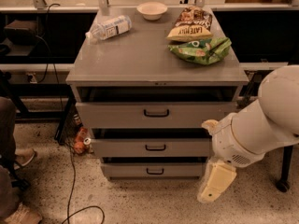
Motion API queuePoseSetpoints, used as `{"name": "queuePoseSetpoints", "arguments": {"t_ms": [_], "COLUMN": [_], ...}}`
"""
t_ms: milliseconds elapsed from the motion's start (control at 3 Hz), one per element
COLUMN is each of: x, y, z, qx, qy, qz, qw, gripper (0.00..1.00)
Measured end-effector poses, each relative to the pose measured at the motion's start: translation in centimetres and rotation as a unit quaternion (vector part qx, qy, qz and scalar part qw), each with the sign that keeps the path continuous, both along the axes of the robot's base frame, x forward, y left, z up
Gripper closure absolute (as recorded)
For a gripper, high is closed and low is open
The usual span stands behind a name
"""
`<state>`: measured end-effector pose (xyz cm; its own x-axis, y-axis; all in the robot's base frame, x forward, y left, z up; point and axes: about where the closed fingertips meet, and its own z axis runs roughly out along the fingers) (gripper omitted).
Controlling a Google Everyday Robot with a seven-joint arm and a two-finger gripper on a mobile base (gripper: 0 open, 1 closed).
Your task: Open bottom drawer
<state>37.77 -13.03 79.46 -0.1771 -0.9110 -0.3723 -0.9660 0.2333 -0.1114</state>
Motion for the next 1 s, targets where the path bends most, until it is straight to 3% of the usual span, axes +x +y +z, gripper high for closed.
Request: {"name": "queuePoseSetpoints", "arguments": {"t_ms": [333, 667, 1000], "x": [-0.2, -1.7, -3.2], "y": [0.3, 1.9, 4.0], "z": [-2.3, -12.1, -21.4], "qx": [0.021, 0.065, 0.079], "qy": [0.005, 0.044, 0.077], "qz": [0.001, 0.003, 0.012], "qw": [0.9998, 0.9969, 0.9939], "gripper": [0.00, 0.00, 0.00]}}
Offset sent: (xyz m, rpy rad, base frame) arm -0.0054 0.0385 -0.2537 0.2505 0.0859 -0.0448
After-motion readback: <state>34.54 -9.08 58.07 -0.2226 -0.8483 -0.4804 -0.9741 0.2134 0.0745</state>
